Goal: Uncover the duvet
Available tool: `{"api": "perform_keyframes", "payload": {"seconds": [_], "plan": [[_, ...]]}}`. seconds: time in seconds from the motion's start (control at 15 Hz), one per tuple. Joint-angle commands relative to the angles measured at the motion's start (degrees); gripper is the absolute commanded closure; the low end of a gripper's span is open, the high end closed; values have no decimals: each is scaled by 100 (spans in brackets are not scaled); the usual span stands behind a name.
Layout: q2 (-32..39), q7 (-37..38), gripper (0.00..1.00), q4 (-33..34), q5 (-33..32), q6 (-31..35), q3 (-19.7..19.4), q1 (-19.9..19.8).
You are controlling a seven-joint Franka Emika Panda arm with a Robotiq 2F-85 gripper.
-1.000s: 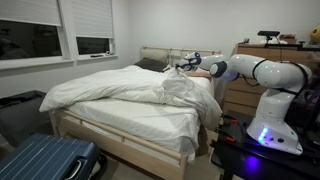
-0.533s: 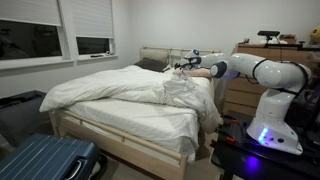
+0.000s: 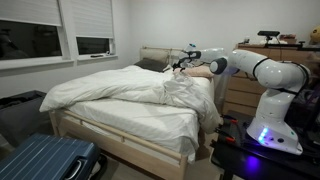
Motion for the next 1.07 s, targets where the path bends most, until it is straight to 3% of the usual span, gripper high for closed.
{"api": "perform_keyframes", "payload": {"seconds": [0.0,0.47,1.0], "plan": [[-460,166,0,-200,71,-978,-33,62],[-985,201,0,-204,12,-3133,-113,192],[-1159,215,0,-187,-95,-4531,-335,404]]}}
